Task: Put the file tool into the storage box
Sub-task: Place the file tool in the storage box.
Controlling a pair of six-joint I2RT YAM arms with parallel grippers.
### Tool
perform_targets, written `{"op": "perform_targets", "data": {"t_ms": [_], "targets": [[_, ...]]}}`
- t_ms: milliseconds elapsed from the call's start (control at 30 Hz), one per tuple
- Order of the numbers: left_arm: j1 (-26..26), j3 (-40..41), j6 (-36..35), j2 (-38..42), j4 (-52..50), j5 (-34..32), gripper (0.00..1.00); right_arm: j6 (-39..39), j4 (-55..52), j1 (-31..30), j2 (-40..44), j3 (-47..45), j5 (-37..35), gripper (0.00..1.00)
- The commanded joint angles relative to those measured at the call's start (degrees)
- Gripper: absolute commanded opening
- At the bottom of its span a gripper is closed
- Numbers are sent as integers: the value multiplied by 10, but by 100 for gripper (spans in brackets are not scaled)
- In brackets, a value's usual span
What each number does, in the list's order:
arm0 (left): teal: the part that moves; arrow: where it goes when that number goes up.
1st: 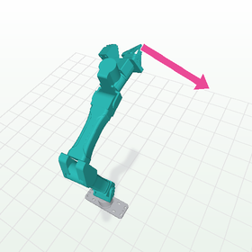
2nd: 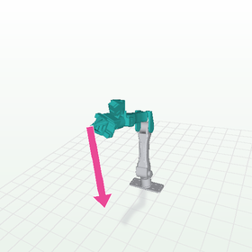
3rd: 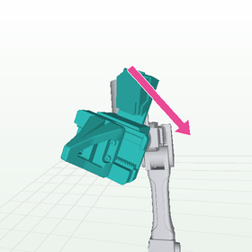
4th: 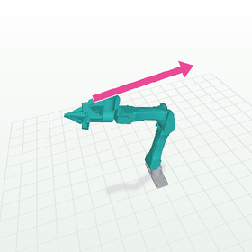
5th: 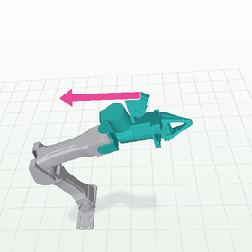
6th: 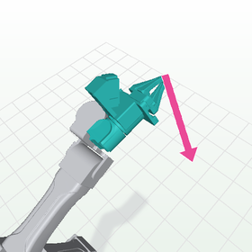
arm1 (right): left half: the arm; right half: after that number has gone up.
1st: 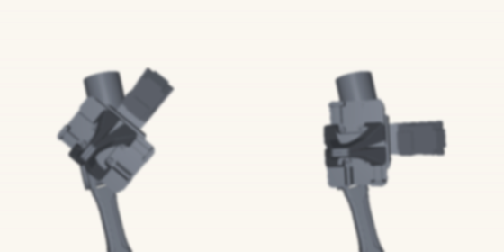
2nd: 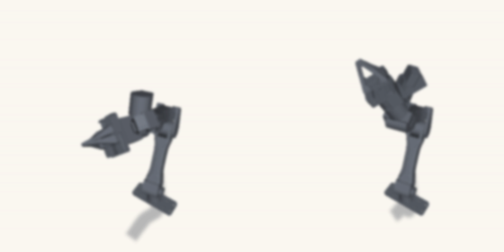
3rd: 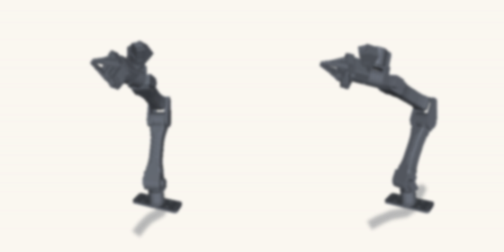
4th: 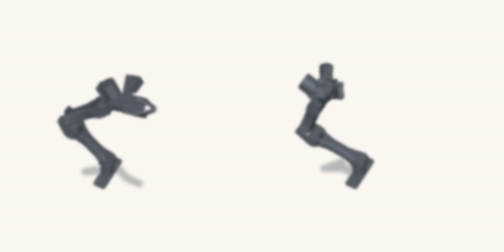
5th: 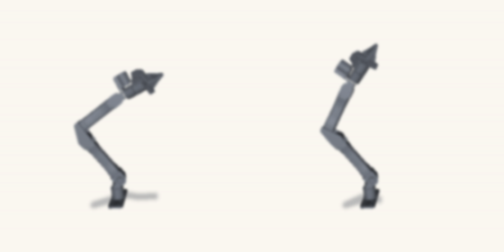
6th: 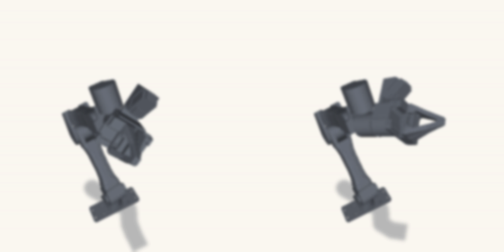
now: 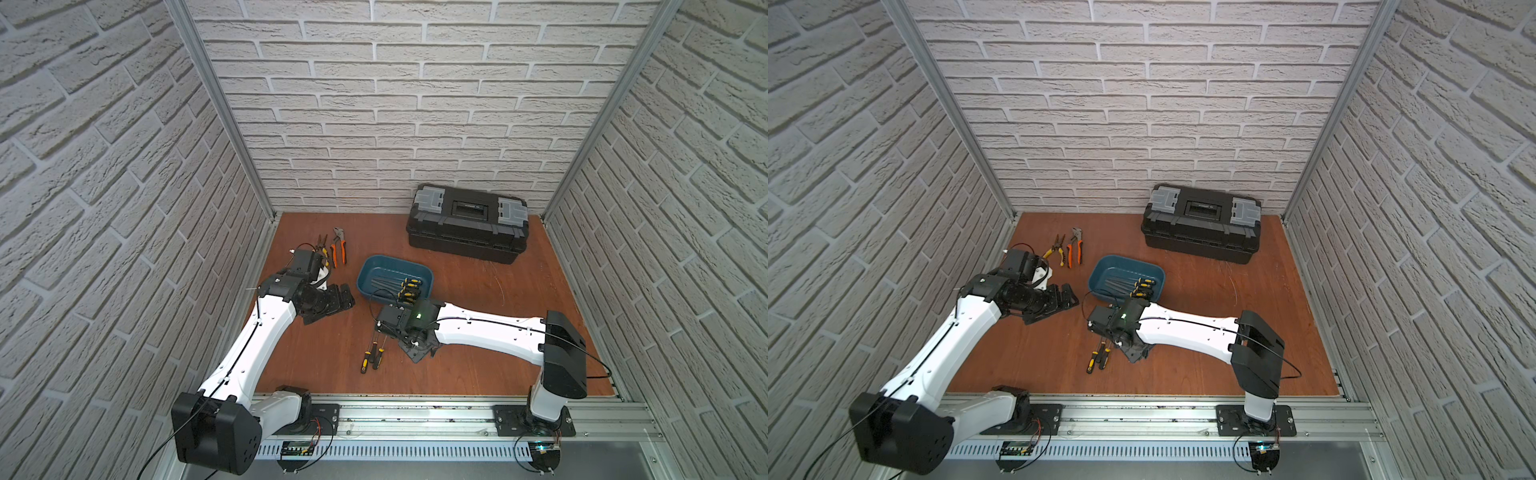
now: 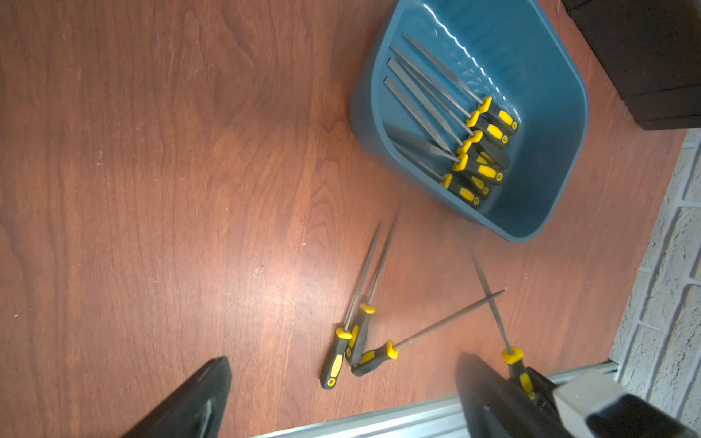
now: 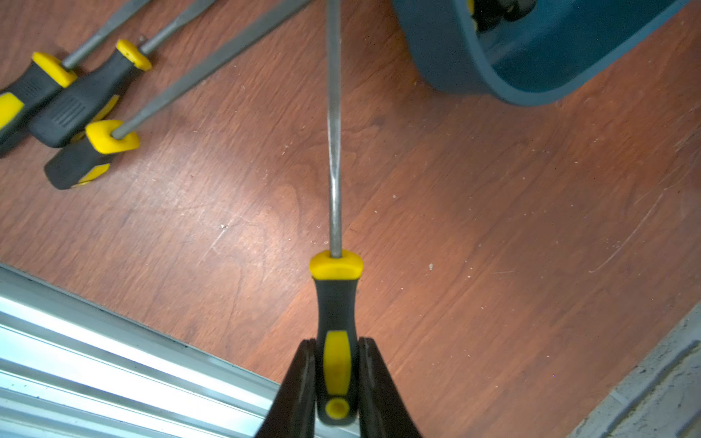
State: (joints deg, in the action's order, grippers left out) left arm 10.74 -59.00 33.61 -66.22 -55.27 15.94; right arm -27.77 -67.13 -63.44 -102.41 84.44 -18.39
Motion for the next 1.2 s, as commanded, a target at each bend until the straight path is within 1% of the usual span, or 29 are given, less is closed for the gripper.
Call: {"op": "perform_targets", "data": {"t_ms": [0,167,333,467,567,667,733,900,1000,1167], "targets": [[-15,-12,-17,16,8,4,98,16,-37,14,29,19,-29,15],[-32,-9,-25,18,9,14,98,29,-43,34,36,36,-34,15],[-38,-7,-28,13,11,20,98,62,-41,51,31,69,-32,15],[-41,-9,-30,12,11,25,98,109,-13,71,25,88,-2,16],[-42,-9,-29,7,12,39,98,161,16,100,18,101,32,16],[-42,-9,-19,-1,19,71,98,215,20,134,-12,137,59,16],[-40,-12,-13,-6,17,81,98,249,22,156,-38,166,81,16],[-37,-24,-8,-16,5,80,98,309,34,196,-103,225,125,16],[-34,-38,-9,-27,-6,71,98,337,43,208,-149,254,144,16],[-33,-72,-11,-52,-20,52,98,368,57,219,-200,281,174,16]]}}
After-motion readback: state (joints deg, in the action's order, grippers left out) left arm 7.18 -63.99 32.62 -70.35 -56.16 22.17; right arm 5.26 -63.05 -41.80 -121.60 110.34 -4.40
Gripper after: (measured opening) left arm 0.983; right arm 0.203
